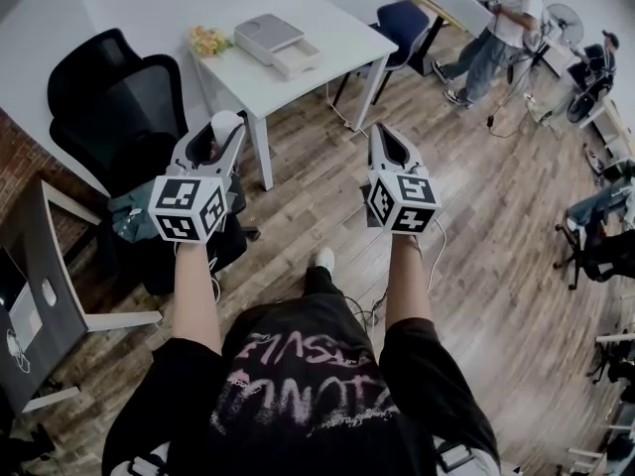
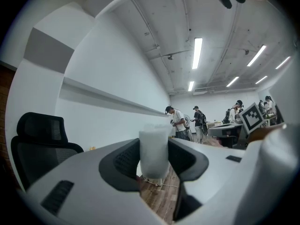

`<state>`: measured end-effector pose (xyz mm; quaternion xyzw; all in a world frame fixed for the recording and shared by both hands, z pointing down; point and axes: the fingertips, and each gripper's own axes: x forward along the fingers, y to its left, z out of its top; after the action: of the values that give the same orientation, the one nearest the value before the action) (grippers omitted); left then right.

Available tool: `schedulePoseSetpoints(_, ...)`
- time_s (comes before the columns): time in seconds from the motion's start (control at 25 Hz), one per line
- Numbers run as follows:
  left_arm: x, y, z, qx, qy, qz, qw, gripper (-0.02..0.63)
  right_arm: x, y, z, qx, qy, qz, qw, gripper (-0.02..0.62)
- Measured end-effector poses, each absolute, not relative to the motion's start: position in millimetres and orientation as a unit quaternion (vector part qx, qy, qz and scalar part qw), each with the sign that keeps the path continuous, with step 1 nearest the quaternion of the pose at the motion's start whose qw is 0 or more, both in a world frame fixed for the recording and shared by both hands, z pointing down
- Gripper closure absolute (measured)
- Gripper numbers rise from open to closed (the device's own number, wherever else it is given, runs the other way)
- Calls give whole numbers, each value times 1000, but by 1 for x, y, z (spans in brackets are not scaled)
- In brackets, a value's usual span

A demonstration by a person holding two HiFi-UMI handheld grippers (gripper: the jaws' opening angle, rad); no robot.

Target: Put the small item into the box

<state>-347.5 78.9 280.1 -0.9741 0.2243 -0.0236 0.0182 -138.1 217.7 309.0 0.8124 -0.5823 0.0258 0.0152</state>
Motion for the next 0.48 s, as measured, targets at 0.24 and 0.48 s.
schedulePoseSetpoints(0.24,-337,63,283,-974,225,-24,13,426,-128,202,310,811,-584,25,17,586)
schedulePoseSetpoints(0.48,-319,46,286,-974,225,-27,11,426,-111,184,310,810,-586,23,16,586)
